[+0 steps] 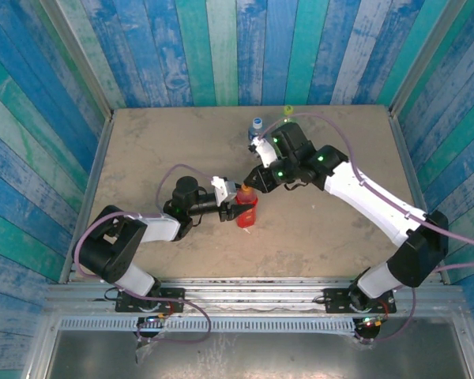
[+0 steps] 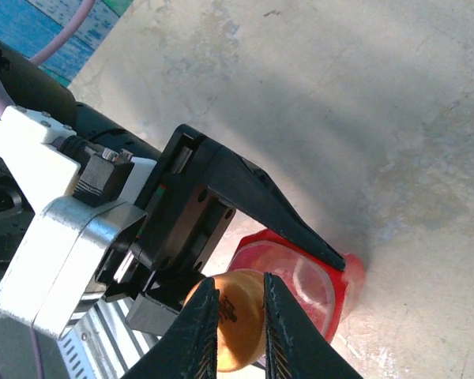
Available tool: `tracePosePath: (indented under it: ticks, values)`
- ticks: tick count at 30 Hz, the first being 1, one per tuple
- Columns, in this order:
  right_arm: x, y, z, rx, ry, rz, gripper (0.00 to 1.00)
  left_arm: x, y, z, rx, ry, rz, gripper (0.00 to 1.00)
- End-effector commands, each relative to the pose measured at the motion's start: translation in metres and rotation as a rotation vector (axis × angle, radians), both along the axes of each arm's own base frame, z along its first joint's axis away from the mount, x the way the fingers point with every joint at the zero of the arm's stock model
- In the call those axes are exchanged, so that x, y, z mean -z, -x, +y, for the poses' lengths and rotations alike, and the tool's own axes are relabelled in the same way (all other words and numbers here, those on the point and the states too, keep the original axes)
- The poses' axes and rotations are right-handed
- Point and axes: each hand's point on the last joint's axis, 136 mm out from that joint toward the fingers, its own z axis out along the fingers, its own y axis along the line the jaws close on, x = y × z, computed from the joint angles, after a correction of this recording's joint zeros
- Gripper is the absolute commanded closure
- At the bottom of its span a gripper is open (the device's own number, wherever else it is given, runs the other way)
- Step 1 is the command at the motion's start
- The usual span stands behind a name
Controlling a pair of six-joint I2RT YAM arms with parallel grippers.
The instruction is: Screw on the bottle caps
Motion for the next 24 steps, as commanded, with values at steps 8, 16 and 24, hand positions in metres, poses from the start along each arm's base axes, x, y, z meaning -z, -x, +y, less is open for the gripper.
tracePosePath:
  ticks: [8,16,24]
  values:
    - [0.016,0.053,-0.006,-0.075,-0.067,0.204,0.85,0.018,0.0,-0.001,-0.003,-0.04,0.072,0.41]
    - [0.0,0.038,-0.019,-0.024,-0.083,0.101,0.79,0.02,0.001,-0.001,0.006,-0.044,0.067,0.41]
    - [-0.013,0.007,-0.011,-0.014,-0.128,0.054,0.67,0.018,0.003,-0.002,0.013,-0.042,0.065,0.4]
